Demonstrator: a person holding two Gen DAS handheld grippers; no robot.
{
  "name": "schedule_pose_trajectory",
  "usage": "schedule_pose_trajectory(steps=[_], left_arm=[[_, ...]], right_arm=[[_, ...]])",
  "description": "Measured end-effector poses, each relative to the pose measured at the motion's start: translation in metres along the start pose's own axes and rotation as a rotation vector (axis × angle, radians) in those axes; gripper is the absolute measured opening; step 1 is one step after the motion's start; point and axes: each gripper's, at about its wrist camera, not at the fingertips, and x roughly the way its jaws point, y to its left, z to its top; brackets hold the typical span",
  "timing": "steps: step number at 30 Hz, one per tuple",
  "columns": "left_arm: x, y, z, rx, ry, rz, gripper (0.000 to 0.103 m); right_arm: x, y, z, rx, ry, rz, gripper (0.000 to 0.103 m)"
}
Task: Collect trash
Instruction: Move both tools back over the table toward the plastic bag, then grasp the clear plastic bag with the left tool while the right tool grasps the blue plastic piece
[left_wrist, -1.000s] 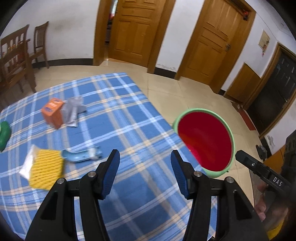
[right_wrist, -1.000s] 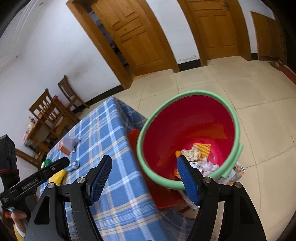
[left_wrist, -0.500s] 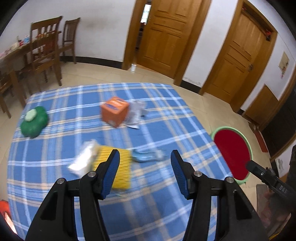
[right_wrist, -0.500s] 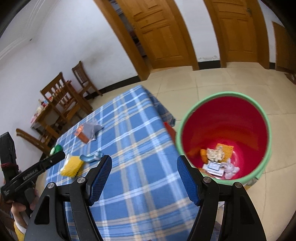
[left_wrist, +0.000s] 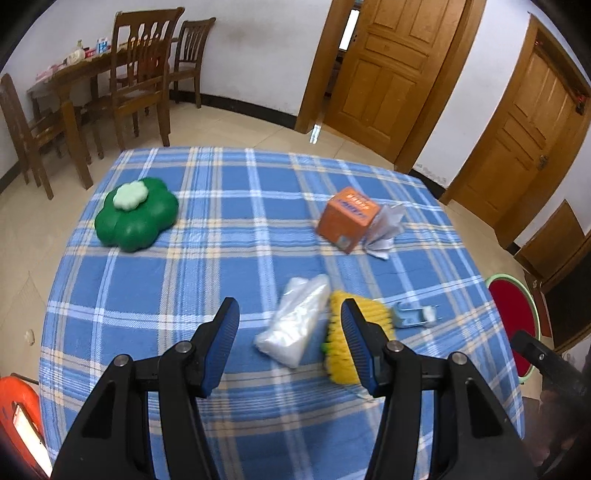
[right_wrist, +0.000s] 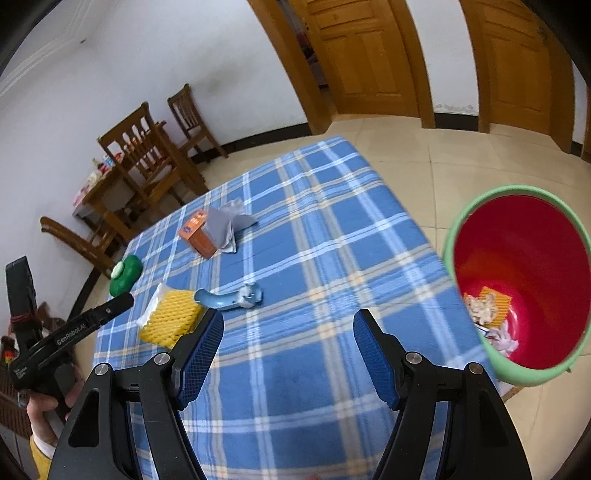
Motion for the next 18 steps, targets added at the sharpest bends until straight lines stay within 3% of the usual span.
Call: schedule_pose_trajectory(steps=[18], left_arm=[[0.035, 0.009, -0.007, 0.033, 0.066, -0.039, 0.057]], right_arm=[[0.056, 0.027, 0.006, -0.011, 0.091, -0.023, 0.066]])
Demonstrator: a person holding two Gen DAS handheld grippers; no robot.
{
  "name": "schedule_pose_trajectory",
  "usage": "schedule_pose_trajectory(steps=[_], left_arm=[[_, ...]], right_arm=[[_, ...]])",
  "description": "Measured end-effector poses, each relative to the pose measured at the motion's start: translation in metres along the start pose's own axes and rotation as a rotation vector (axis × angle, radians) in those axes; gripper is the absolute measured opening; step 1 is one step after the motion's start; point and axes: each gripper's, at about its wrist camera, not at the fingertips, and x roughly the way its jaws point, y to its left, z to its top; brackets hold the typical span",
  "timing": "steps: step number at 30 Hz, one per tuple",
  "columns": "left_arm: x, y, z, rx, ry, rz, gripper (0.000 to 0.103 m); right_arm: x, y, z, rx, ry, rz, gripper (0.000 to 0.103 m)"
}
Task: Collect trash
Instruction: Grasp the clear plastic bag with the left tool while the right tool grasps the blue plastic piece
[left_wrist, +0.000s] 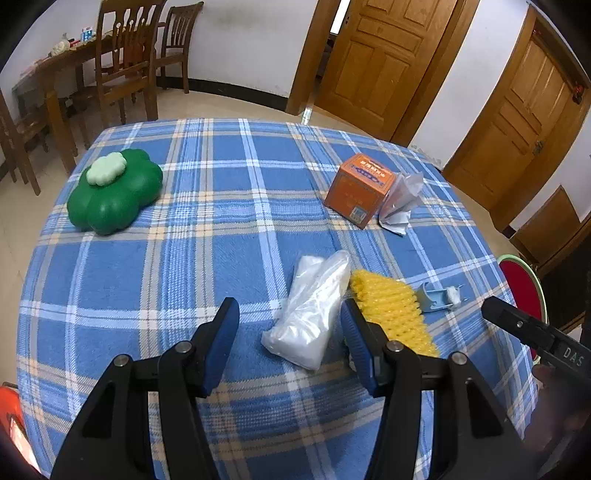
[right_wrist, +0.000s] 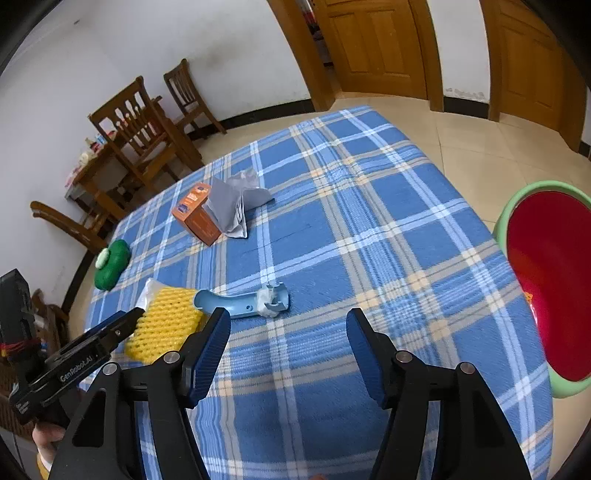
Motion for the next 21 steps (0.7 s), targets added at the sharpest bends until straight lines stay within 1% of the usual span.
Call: schedule_pose_trajectory(steps=[1, 3, 6, 10, 11, 19, 21], left_arm=[[0.001, 0.001, 0.000, 0.001, 0.001, -0.004, 0.057], [0.004, 0.001, 0.000, 0.001, 0.003, -0.018, 0.057], [0.008, -0.001, 0.001, 0.008, 0.000, -0.041, 0.055], [0.011, -0.001, 0.001, 0.015, 0.001, -0.070, 0.049], [0.011, -0.001, 0.001, 0.014, 0.003, -0.072, 0.046], [0.013, 0.003, 0.002, 0.017, -0.017, -0.087, 0.040], [0.013, 0.003, 0.002, 0.025, -0.021, -0.082, 0.038]], right_arm=[[0.002, 0.001, 0.000, 0.001, 0.003, -0.002, 0.065], [0.008, 0.003, 0.001, 0.002, 0.014, -0.008, 0.059], [0.013, 0.006, 0.001, 0.000, 0.024, -0.017, 0.059], [0.021, 0.012, 0.001, -0.011, 0.036, -0.028, 0.055], [0.022, 0.013, 0.001, -0.013, 0.037, -0.030, 0.055], [0.032, 0.022, 0.003, -0.025, 0.033, -0.041, 0.051], [0.033, 0.023, 0.003, -0.027, 0.028, -0.041, 0.047]])
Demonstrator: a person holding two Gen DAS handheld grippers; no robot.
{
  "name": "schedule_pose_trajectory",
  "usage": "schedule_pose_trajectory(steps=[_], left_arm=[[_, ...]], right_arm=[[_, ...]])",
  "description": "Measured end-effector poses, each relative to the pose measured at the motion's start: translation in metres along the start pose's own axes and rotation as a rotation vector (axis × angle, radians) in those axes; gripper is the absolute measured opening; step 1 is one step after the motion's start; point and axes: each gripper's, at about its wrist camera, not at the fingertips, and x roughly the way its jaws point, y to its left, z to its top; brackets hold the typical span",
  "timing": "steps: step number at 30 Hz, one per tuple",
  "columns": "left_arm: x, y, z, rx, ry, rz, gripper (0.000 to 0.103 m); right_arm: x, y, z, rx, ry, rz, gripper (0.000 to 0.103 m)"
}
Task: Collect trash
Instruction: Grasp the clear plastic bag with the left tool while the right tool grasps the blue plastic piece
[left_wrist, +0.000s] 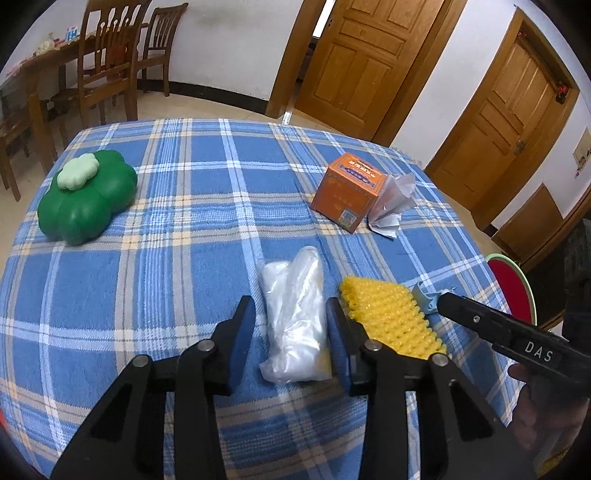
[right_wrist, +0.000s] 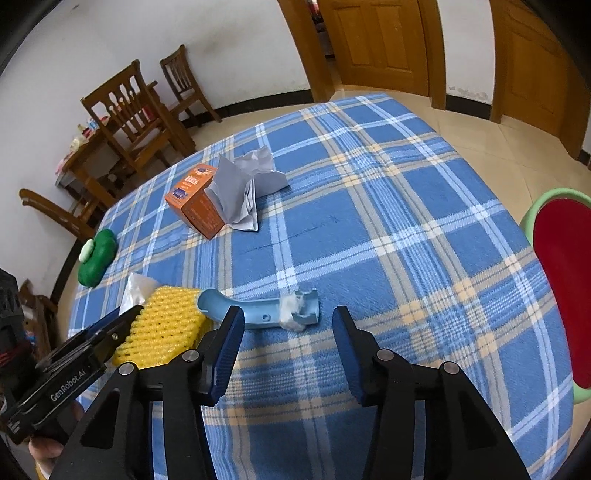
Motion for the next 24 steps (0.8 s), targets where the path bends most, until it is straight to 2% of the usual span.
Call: schedule_pose_trajectory(steps=[2, 5, 6, 9, 24], left_arm=[[0.000, -0.001, 0.000, 0.006, -0.004, 0.002, 0.037], [0.001, 0.000, 0.000, 0.004, -0.004, -0.002, 0.032], [0.001, 0.000, 0.000, 0.001, -0.004, -0.005, 0.032], [0.001, 0.001, 0.000, -0.006, -0.005, -0.008, 0.031], [-0.027, 0.001, -0.002, -0.043, -0.051, 0.012, 0.031]], right_arm=[[0.001, 0.001, 0.000, -0.005, -0.009, -0.006, 0.044], [0.002, 0.004, -0.002, -0.012, -0.018, -0.017, 0.034], [0.003, 0.004, -0.002, -0.011, -0.021, -0.018, 0.029], [0.003, 0.003, -0.004, -0.004, -0.025, -0.011, 0.023], [-0.024, -0.014, -0.012, 0.055, -0.089, 0.041, 0.020]])
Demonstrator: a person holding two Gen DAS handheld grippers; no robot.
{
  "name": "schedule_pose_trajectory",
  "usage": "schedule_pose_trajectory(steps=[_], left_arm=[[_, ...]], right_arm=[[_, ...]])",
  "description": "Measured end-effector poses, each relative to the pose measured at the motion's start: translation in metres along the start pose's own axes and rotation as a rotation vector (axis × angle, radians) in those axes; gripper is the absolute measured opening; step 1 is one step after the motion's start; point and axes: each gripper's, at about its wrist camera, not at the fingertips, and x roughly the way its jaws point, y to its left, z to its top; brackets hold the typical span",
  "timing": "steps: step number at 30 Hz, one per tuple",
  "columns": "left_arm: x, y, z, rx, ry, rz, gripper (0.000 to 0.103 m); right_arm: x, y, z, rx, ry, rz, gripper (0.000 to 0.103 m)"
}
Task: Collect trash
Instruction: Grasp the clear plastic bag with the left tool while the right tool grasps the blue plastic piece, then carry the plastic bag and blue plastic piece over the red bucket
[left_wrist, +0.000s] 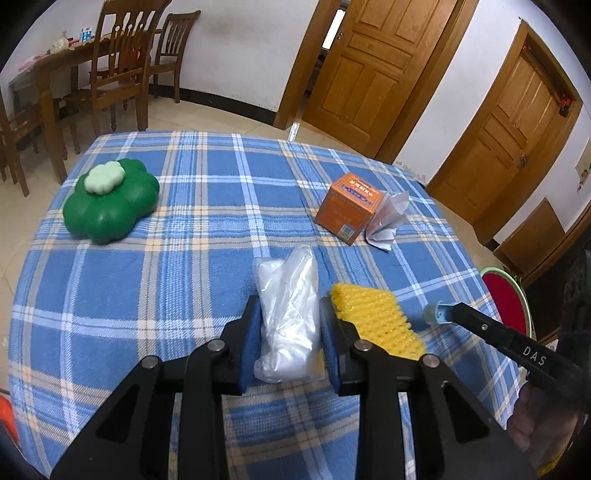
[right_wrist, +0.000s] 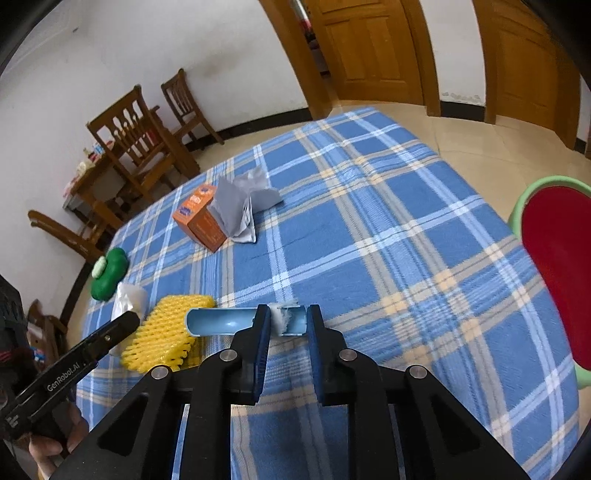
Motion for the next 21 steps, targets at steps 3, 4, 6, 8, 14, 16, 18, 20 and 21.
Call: schedule_pose_trajectory(steps=[3, 4, 6, 8, 14, 16, 18, 20, 21], left_arm=[[-0.009, -0.002, 0.000, -0.003, -0.014, 0.002, 0.031], [-0.013, -0.003, 0.000, -0.005, -0.019, 0.003, 0.031], [-0.018, -0.005, 0.000, -0.007, -0.025, 0.002, 0.031], [-0.022, -0.009, -0.001, -0.005, -0.031, 0.003, 0.031], [-0.035, -0.027, -0.002, 0.018, -0.048, -0.006, 0.031], [-0.040, -0.034, -0.002, 0.029, -0.055, -0.012, 0.031], [-0.045, -0.041, -0.003, 0.041, -0.058, -0.023, 0.031], [-0.046, -0.049, -0.004, 0.049, -0.055, -0.036, 0.031], [-0.046, -0.053, -0.004, 0.054, -0.051, -0.043, 0.031]], right_arm=[[-0.011, -0.005, 0.000, 0.014, -0.020, 0.007, 0.020], [-0.014, -0.006, 0.000, 0.018, -0.026, 0.009, 0.020], [-0.022, -0.010, 0.000, 0.029, -0.040, 0.018, 0.020], [-0.028, -0.013, -0.002, 0.037, -0.051, 0.022, 0.020], [-0.049, -0.028, -0.005, 0.075, -0.087, 0.034, 0.020], [-0.057, -0.034, -0.006, 0.091, -0.101, 0.034, 0.020], [-0.066, -0.041, -0.007, 0.108, -0.117, 0.033, 0.020], [-0.074, -0.048, -0.008, 0.124, -0.130, 0.030, 0.020], [-0.079, -0.053, -0.009, 0.136, -0.140, 0.027, 0.020]])
